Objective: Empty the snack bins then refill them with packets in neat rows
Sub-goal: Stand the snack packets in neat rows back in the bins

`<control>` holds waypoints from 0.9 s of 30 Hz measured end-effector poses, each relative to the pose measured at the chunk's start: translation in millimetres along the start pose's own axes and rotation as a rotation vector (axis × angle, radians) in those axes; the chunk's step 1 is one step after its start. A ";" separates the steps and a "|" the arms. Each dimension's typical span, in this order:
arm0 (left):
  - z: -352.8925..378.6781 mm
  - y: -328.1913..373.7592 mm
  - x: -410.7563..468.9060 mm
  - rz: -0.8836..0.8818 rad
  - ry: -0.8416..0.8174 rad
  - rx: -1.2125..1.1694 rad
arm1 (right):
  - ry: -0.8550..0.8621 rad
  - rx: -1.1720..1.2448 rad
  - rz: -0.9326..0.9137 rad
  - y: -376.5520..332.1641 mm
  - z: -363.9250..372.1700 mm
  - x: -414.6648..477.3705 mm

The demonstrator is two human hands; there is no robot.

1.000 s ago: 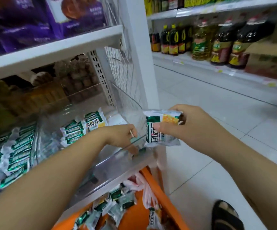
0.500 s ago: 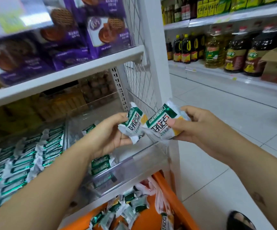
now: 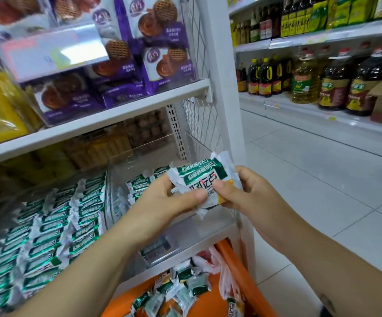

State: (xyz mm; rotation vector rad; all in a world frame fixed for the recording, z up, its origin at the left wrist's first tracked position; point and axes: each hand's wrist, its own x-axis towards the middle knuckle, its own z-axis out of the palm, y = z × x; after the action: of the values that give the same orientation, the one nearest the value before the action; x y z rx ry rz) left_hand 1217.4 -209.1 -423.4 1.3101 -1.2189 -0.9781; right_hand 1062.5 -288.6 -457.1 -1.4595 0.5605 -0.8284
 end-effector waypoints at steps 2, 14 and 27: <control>0.4 -4.4 -5.6 0.061 0.113 0.136 | -0.015 0.013 0.024 3.6 6.7 -1.1; -35.8 -7.1 -49.4 0.032 -0.001 0.884 | -0.358 -0.822 -0.218 -11.3 26.1 0.3; -125.8 -51.2 -45.8 0.173 0.444 1.026 | -0.200 -1.006 -0.151 2.5 63.5 106.5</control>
State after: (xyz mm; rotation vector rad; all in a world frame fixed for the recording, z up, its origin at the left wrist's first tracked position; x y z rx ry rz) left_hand 1340.6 -147.6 -463.2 2.0026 -1.4826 0.1597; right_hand 1177.7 -330.9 -439.2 -2.4935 0.7672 -0.4958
